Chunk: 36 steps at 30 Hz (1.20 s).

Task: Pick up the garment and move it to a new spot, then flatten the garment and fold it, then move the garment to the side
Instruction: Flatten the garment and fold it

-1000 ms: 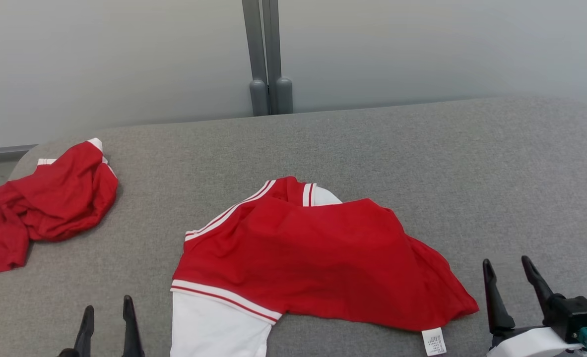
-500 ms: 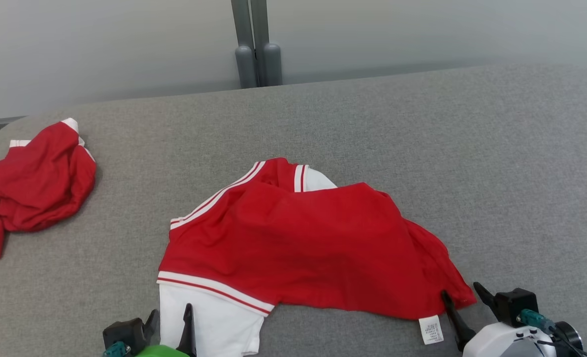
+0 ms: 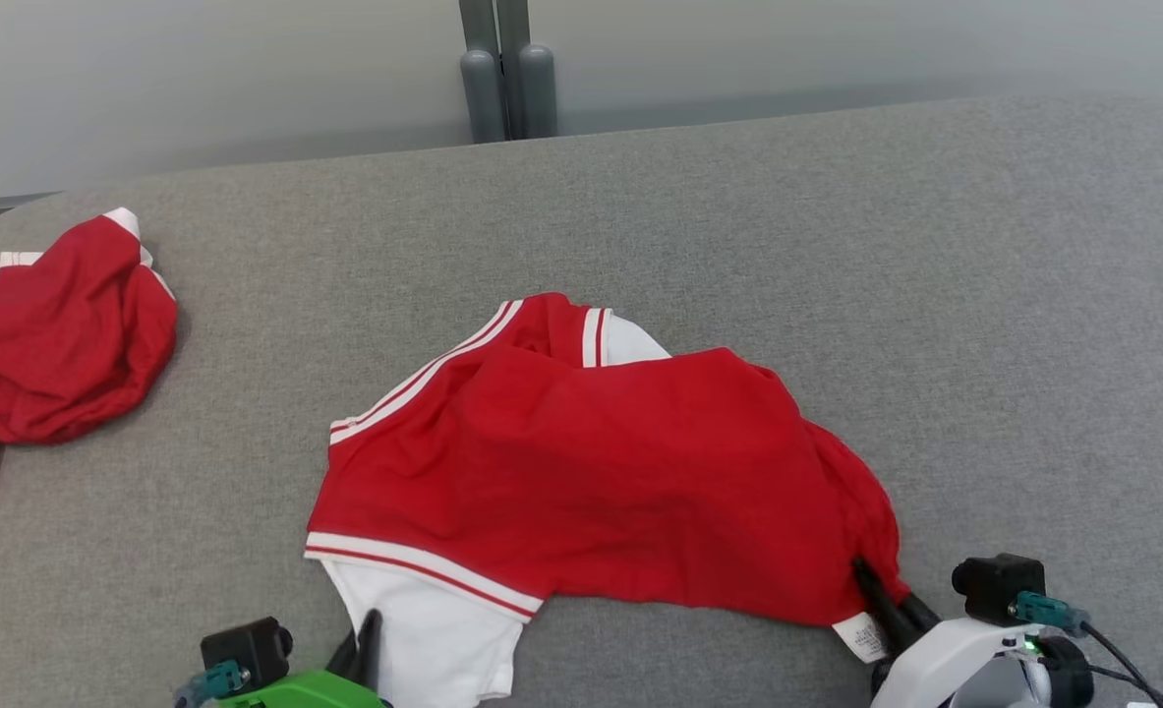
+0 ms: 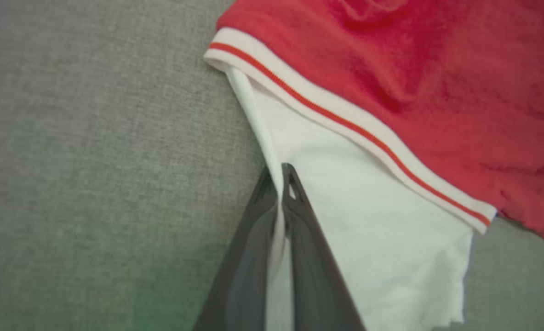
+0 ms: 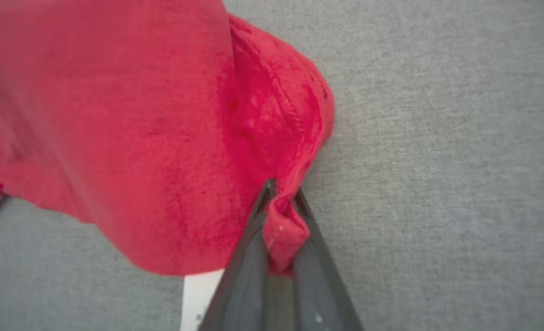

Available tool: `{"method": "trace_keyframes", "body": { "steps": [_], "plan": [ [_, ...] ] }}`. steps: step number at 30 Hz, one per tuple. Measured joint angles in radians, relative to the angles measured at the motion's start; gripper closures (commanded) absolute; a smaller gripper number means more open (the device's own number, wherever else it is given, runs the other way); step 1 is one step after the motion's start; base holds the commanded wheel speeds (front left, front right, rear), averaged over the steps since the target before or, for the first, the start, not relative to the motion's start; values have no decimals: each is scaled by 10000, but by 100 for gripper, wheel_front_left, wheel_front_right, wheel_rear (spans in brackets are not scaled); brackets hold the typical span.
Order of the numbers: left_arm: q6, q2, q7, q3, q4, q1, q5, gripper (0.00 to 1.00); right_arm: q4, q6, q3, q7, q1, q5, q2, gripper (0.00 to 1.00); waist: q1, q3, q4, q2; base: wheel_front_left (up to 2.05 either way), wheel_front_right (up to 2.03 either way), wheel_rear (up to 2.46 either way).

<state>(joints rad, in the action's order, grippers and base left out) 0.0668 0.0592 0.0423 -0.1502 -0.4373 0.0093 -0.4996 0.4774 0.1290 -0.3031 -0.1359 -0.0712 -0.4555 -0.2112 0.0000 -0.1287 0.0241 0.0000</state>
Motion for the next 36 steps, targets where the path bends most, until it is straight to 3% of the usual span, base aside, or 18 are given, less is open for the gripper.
{"method": "trace_keyframes", "body": {
  "steps": [4, 10, 12, 15, 17, 20, 24, 29, 32, 36],
  "plan": [
    [211, -105, 328, -98, 2146, 804, -1047, 100, -1839, 19, 280, 211, 292, -1822, -267, 100, 0, 184, 112, 0, 0, 0, 0],
    [15, -77, 1264, 245, 8493, 1291, -2132, 100, -6531, 15, 2261, 1496, 895, -3814, -1003, 100, 0, 200, 394, 0, 0, 0, 0],
    [-240, 19, 1764, 397, 10165, 777, -2360, 100, -8023, 15, 3147, 2194, 824, -4370, -1124, 100, 0, 44, 458, 0, 0, 0, 0],
    [-686, 90, 2569, 554, 11160, -1077, -2571, 100, -8926, 15, 4433, 3350, -106, -4865, -1175, 100, 0, -306, 548, 0, 0, 0, 0],
    [-995, 146, 3122, 600, 10930, -2811, -2619, 100, -8909, 15, 5189, 4088, -1350, -5181, -1147, 100, 0, -610, 606, 0, 0, 0, 0],
    [-1340, 174, 3808, 596, 9388, -5978, -2541, 100, -8069, 15, 5960, 5170, -4075, -4694, -1101, 100, 0, -1202, 680, 0, 0, 0, 0],
    [-1482, 410, 3873, 688, 6681, -10407, -1795, 100, -6084, 15, 6211, 6399, -8571, -2849, -662, 100, 2, -2176, 713, 1, 0, 0, 0],
    [-959, 364, 2220, 546, 2826, -14732, -972, 100, -3336, 17, 6426, 6218, -13219, -84, 280, 100, 3, -3653, 598, 0, 0, 0, 0],
    [-694, 291, 809, 447, 1041, -15973, -466, 100, -2123, 17, 6562, 5626, -14486, 639, 732, 100, 5, -4476, 456, 0, 0, 0, 0],
    [-259, 215, -734, 481, -215, -16654, -378, 100, -1198, 17, 6399, 4936, -15312, 769, 786, 100, 4, -5403, 253, 0, 0, 0, 0]
  ]
}}
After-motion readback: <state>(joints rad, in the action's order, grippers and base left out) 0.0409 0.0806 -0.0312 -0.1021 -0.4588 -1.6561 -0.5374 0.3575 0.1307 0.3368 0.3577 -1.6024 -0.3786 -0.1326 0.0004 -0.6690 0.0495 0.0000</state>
